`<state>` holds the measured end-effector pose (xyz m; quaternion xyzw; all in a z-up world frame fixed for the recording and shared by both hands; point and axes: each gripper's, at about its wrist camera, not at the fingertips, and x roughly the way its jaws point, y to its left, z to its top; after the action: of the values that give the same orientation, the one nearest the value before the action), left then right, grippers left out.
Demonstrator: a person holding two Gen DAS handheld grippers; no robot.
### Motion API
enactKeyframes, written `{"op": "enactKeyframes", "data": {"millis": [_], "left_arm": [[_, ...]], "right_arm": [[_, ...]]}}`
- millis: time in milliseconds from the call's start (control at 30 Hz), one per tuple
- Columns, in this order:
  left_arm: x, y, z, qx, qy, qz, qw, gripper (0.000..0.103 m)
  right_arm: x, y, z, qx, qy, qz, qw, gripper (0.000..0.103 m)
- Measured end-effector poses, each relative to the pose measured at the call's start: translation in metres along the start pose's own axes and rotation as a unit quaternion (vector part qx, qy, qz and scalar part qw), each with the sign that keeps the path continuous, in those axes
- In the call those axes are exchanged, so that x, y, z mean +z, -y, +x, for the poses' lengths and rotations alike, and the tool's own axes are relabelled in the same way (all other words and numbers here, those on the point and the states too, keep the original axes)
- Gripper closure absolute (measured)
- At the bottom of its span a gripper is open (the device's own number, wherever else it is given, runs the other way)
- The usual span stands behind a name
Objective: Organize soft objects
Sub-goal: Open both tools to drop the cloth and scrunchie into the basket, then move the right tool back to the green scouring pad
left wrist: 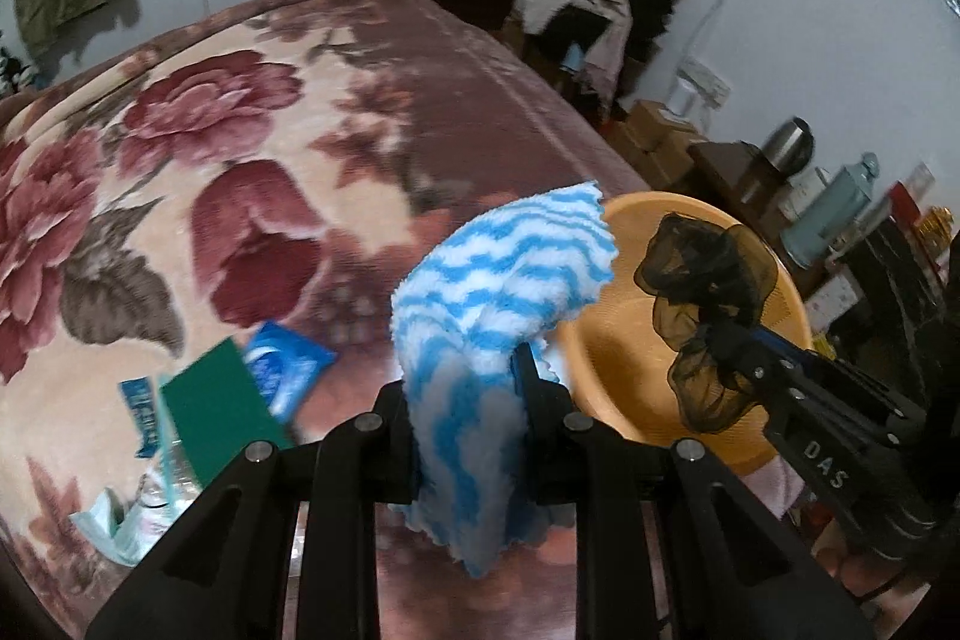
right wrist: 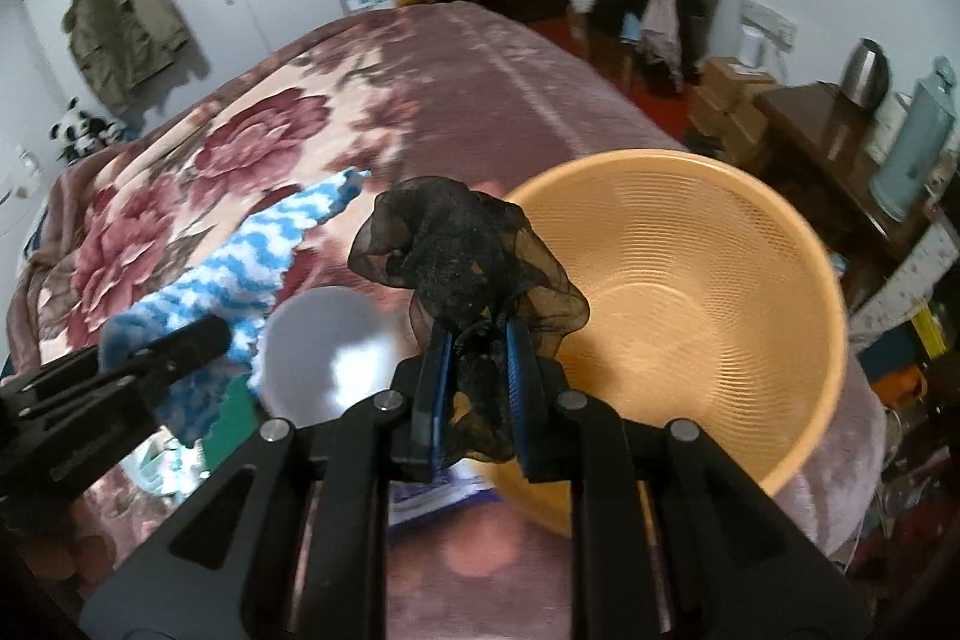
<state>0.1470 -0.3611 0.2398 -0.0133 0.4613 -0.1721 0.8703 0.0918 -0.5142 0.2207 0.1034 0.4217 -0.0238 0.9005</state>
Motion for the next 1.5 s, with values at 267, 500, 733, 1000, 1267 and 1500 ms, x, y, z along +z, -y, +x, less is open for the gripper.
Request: {"op": "enactKeyframes", "data": {"millis": [267, 500, 733, 1000, 1267, 1500], "left_arm": [[-0.003, 0.058, 0.030, -0.036, -0.027, 0.033, 0.9985, 0.080], [-0.007, 0.088, 0.055, -0.073, -0.060, 0.049, 0.9943, 0.067], [-0.004, 0.089, 0.052, -0.093, -0.040, 0.035, 0.9942, 0.011], [-0.001, 0.077, 0.036, -0.059, -0.020, 0.040, 0.9973, 0.001], [-0.007, 0.063, 0.029, -0.024, -0.020, 0.052, 0.9981, 0.001], [-0.008, 0.029, 0.014, -0.029, -0.010, 0.018, 0.9994, 0.001]], "right_arm": [[0.001, 0.052, -0.001, -0.057, 0.003, 0.034, 0.998, 0.084], [0.003, 0.074, 0.004, -0.065, -0.009, 0.059, 0.996, 0.075], [-0.004, 0.100, 0.003, -0.075, -0.007, 0.110, 0.991, 0.006], [-0.013, 0.093, 0.004, -0.084, -0.016, 0.093, 0.992, 0.003], [-0.018, 0.082, 0.002, -0.079, -0.023, 0.085, 0.993, 0.001], [-0.009, 0.046, -0.005, -0.066, -0.010, 0.061, 0.996, 0.000]]}}
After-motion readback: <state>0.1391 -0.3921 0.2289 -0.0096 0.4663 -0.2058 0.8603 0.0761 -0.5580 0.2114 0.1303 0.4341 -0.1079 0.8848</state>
